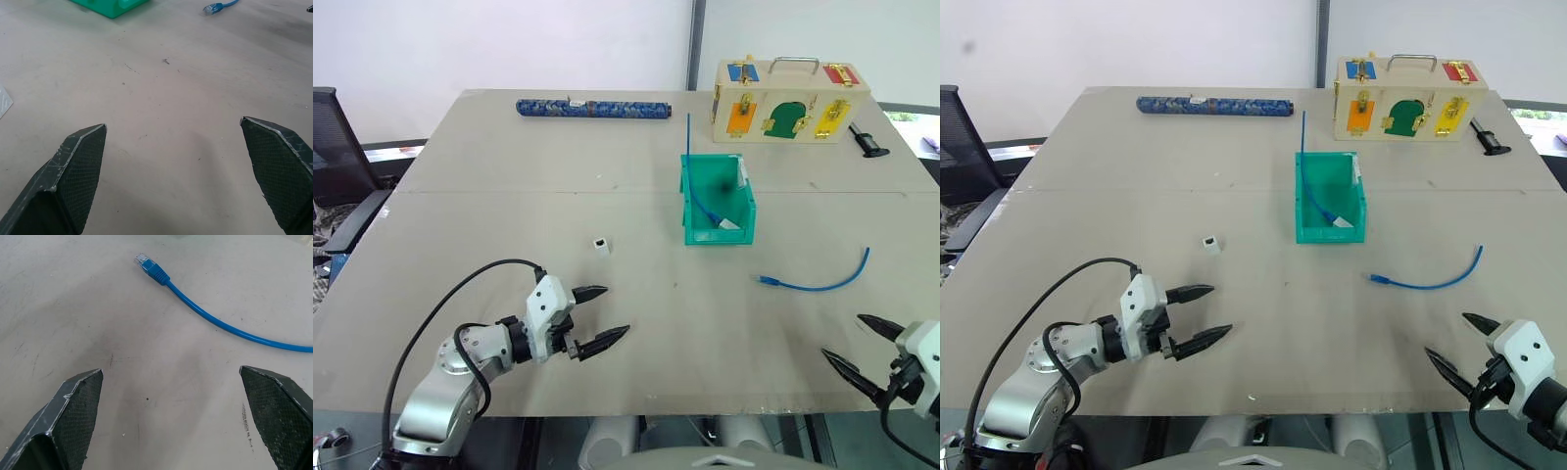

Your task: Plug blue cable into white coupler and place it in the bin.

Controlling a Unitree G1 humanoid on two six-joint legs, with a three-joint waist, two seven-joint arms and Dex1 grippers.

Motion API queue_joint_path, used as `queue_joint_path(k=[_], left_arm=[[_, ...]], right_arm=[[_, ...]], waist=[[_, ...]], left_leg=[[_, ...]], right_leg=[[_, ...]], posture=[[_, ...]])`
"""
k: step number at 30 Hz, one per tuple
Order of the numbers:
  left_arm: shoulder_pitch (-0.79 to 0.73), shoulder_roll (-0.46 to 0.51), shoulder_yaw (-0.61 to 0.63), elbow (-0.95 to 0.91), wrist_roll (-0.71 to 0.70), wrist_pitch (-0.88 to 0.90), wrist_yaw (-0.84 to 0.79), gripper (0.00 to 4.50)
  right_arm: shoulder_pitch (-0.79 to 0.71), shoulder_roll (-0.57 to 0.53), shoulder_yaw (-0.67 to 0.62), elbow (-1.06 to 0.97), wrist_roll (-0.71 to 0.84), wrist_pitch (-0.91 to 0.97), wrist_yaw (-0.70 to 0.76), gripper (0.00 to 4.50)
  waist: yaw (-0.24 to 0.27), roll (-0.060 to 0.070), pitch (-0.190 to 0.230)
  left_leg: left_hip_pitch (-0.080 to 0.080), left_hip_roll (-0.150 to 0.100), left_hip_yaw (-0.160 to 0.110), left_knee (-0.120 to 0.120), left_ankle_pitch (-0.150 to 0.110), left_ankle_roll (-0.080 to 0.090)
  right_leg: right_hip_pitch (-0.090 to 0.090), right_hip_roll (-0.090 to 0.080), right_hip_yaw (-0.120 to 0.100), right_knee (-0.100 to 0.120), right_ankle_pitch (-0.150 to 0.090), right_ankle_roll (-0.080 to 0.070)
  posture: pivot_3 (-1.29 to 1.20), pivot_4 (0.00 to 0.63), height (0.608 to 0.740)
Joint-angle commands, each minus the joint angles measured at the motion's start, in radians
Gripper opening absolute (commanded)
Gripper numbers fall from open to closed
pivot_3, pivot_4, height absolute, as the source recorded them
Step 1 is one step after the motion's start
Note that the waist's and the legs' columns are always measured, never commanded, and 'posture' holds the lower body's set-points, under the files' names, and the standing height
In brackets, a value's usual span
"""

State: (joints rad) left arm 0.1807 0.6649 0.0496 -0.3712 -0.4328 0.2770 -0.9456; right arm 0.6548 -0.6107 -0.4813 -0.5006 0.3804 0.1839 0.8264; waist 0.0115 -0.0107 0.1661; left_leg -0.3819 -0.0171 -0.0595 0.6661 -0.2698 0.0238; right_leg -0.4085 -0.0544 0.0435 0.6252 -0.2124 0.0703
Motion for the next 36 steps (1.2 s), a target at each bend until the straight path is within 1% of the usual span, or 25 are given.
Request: queue_joint_path(k=[1, 3, 5, 7, 8, 10, 14, 15, 16, 18, 19, 22, 28, 31, 32, 33, 34, 36], left_arm=[[-0.012, 0.0, 0.02, -0.026, -0.025, 0.001, 0.002, 4.5], [-0.037, -0.01, 0.019, -0.051, -0.059, 0.03, 0.009, 4.5], [-0.049, -0.009, 0.012, -0.061, -0.07, 0.043, 0.004, 4.5], [-0.064, 0.0, -0.003, -0.078, -0.079, 0.051, -0.013, 4.5], [-0.074, 0.003, -0.01, -0.088, -0.083, 0.052, -0.022, 4.5], [-0.088, 0.011, -0.022, -0.105, -0.09, 0.047, -0.043, 4.5], [-0.102, 0.032, -0.041, -0.13, -0.069, 0.01, -0.082, 4.5], [-0.109, 0.033, -0.044, -0.136, -0.067, 0.008, -0.083, 4.5], [-0.118, 0.033, -0.047, -0.14, -0.067, 0.011, -0.08, 4.5], [-0.134, 0.033, -0.053, -0.145, -0.066, 0.02, -0.073, 4.5], [-0.138, 0.031, -0.056, -0.146, -0.064, 0.023, -0.069, 4.5], [-0.137, 0.021, -0.071, -0.161, -0.052, 0.023, -0.047, 4.5], [-0.109, 0.028, -0.071, -0.198, -0.053, 0.03, -0.018, 4.5], [-0.097, 0.032, -0.059, -0.208, -0.055, 0.031, -0.007, 4.5], [-0.094, 0.034, -0.056, -0.209, -0.056, 0.031, -0.004, 4.5], [-0.088, 0.035, -0.052, -0.21, -0.057, 0.029, -0.002, 4.5], [-0.082, 0.037, -0.049, -0.208, -0.055, 0.024, -0.002, 4.5], [-0.074, 0.038, -0.043, -0.205, -0.053, 0.018, 0.001, 4.5]], right_arm=[[-0.042, -0.012, -0.004, -0.017, -0.02, -0.012, -0.023, 4.41], [-0.111, -0.041, 0.026, -0.038, -0.013, 0.047, -0.042, 4.41], [-0.146, -0.073, 0.045, -0.05, -0.014, 0.085, -0.032, 4.41], [-0.194, -0.121, 0.071, -0.063, -0.09, 0.141, -0.078, 4.41], [-0.231, -0.15, 0.092, -0.063, -0.098, 0.176, -0.082, 4.41], [-0.296, -0.199, 0.129, -0.056, -0.053, 0.249, -0.042, 4.41], [-0.483, -0.261, 0.246, 0.018, -0.033, 0.342, 0.005, 4.41], [-0.524, -0.269, 0.28, 0.046, -0.035, 0.338, 0.028, 4.41], [-0.556, -0.275, 0.311, 0.069, -0.043, 0.33, 0.048, 4.19], [-0.612, -0.282, 0.374, 0.123, -0.065, 0.312, 0.081, 3.59], [-0.644, -0.279, 0.407, 0.156, -0.089, 0.291, 0.084, 3.42], [-0.737, -0.269, 0.484, 0.239, -0.128, 0.266, 0.109, 3.42], [-0.843, -0.257, 0.556, 0.341, -0.16, 0.251, 0.14, 3.42], [-0.876, -0.255, 0.583, 0.366, -0.166, 0.254, 0.165, 2.58], [-0.883, -0.254, 0.589, 0.372, -0.169, 0.251, 0.172, 2.11], [-0.885, -0.253, 0.593, 0.376, -0.173, 0.242, 0.177, 1.46], [-0.888, -0.252, 0.599, 0.38, -0.179, 0.23, 0.184, 1.1], [-0.896, -0.246, 0.608, 0.373, -0.179, 0.223, 0.199, 0.1]], waist=[[0.0, 0.0, 0.0], [-0.006, -0.001, 0.0], [-0.006, -0.001, 0.0], [-0.003, 0.0, 0.0], [-0.001, 0.0, 0.0], [0.0, 0.0, 0.0], [-0.003, -0.001, 0.001], [-0.004, -0.001, 0.001], [-0.004, -0.001, 0.001], [0.002, -0.002, 0.001], [0.002, -0.002, 0.001], [-0.001, -0.002, 0.002], [-0.002, -0.002, 0.002], [-0.002, -0.002, 0.002], [-0.003, -0.002, 0.002], [-0.003, -0.002, 0.002], [-0.003, -0.002, 0.002], [-0.003, -0.002, 0.002]], left_leg=[[0.0, 0.0, 0.0, 0.0, 0.0, 0.0], [0.0, 0.0, 0.0, 0.0, 0.0, 0.0], [0.0, 0.0, 0.001, 0.001, 0.0, 0.0], [0.0, 0.0, 0.001, 0.001, 0.0, 0.0], [0.0, 0.0, 0.0, 0.0, 0.0, 0.0], [-0.001, 0.0, 0.0, 0.0, 0.0, 0.0], [-0.001, -0.001, 0.001, 0.001, 0.0, 0.0], [0.0, 0.0, 0.001, 0.001, 0.0, 0.0], [0.0, -0.001, 0.002, 0.001, 0.0, 0.0], [-0.001, -0.001, 0.002, 0.001, 0.0, 0.0], [-0.002, -0.001, 0.002, 0.001, 0.0, 0.0], [-0.002, -0.002, 0.002, 0.001, 0.0, 0.0], [-0.002, -0.002, 0.0, 0.001, 0.0, 0.0], [-0.001, -0.002, 0.0, 0.001, 0.0, 0.0], [-0.001, -0.002, 0.0, 0.001, 0.0, 0.0], [-0.001, -0.002, 0.0, 0.001, 0.0, 0.0], [-0.001, -0.002, 0.0, 0.001, 0.0, 0.0], [-0.001, -0.002, 0.0, 0.001, 0.0, 0.0]], right_leg=[[0.0, 0.0, 0.0, 0.0, 0.0, 0.0], [0.0, 0.0, 0.0, 0.0, 0.0, 0.0], [0.0, 0.0, 0.0, 0.0, 0.0, 0.0], [0.0, 0.0, 0.0, 0.0, 0.0, 0.0], [0.0, 0.0, -0.001, 0.0, 0.0, -0.001], [-0.001, 0.0, -0.001, 0.0, 0.002, -0.003], [-0.001, 0.0, -0.001, 0.0, 0.002, -0.004], [0.0, 0.001, -0.001, 0.0, 0.002, -0.004], [0.0, 0.0, 0.0, 0.0, 0.002, -0.004], [0.0, 0.0, -0.001, 0.0, 0.002, -0.004], [0.0, 0.0, -0.003, 0.0, 0.003, -0.004], [-0.001, 0.0, -0.002, 0.0, 0.003, -0.004], [-0.001, 0.0, -0.002, 0.0, 0.003, -0.005], [-0.001, 0.0, -0.002, 0.0, 0.003, -0.005], [-0.001, 0.0, -0.002, 0.0, 0.003, -0.005], [0.0, 0.0, -0.002, 0.0, 0.003, -0.005], [0.0, 0.0, -0.002, 0.0, 0.003, -0.005], [0.0, 0.0, -0.002, 0.001, 0.003, -0.005]], posture=[[0.0, 0.15, 0.74], [0.0, 0.15, 0.74], [0.0, 0.15, 0.74], [0.0, 0.15, 0.74], [0.0, 0.15, 0.74], [0.0, 0.15, 0.74], [0.0, 0.15, 0.74], [0.0, 0.15, 0.74], [0.0, 0.15, 0.74], [0.0, 0.15, 0.74], [0.0, 0.15, 0.74], [0.0, 0.15, 0.74], [0.0, 0.15, 0.74], [0.0, 0.15, 0.74], [0.0, 0.15, 0.74], [0.0, 0.15, 0.74], [0.0, 0.15, 0.74], [0.0, 0.15, 0.74]])
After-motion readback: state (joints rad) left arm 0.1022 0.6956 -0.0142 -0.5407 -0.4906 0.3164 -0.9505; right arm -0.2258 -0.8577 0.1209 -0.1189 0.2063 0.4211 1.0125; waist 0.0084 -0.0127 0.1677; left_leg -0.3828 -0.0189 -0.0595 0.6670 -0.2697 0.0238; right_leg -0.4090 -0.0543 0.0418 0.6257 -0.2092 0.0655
